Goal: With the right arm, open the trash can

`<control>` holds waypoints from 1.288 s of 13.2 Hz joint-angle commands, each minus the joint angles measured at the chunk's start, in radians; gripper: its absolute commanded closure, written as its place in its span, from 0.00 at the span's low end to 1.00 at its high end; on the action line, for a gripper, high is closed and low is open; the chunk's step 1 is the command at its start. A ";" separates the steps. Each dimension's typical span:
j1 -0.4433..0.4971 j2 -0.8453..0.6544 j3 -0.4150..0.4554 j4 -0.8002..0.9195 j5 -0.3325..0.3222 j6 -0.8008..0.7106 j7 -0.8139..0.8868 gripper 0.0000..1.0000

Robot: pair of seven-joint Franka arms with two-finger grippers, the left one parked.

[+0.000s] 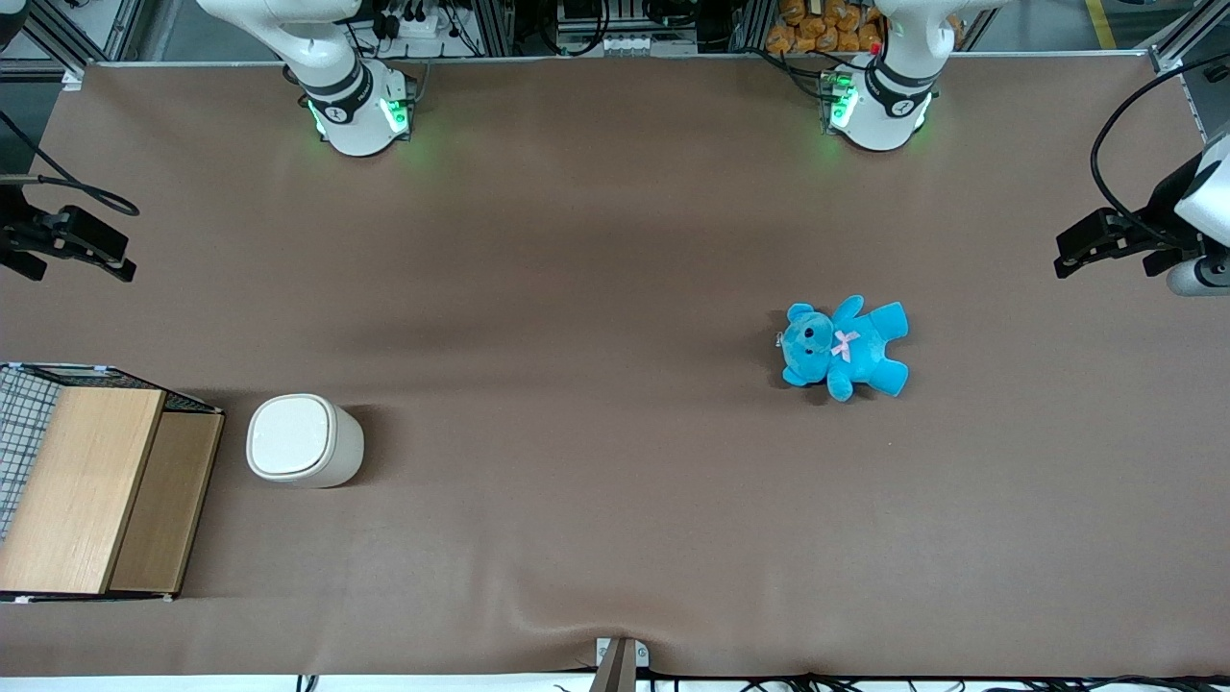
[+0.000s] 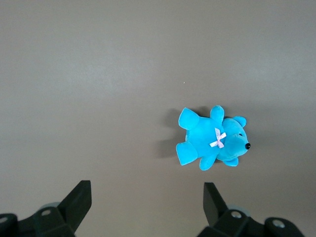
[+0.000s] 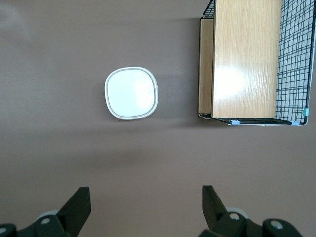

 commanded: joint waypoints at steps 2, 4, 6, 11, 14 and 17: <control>0.000 0.001 -0.001 0.014 -0.007 -0.011 -0.002 0.00; 0.004 0.001 -0.001 0.014 -0.010 -0.010 -0.001 0.00; 0.003 0.001 -0.001 0.014 -0.009 -0.010 -0.002 0.00; 0.001 0.001 -0.001 -0.003 -0.007 -0.054 -0.007 0.00; 0.001 0.004 -0.001 -0.003 -0.007 -0.045 -0.010 0.00; 0.015 0.014 0.001 0.001 -0.001 -0.027 0.001 0.00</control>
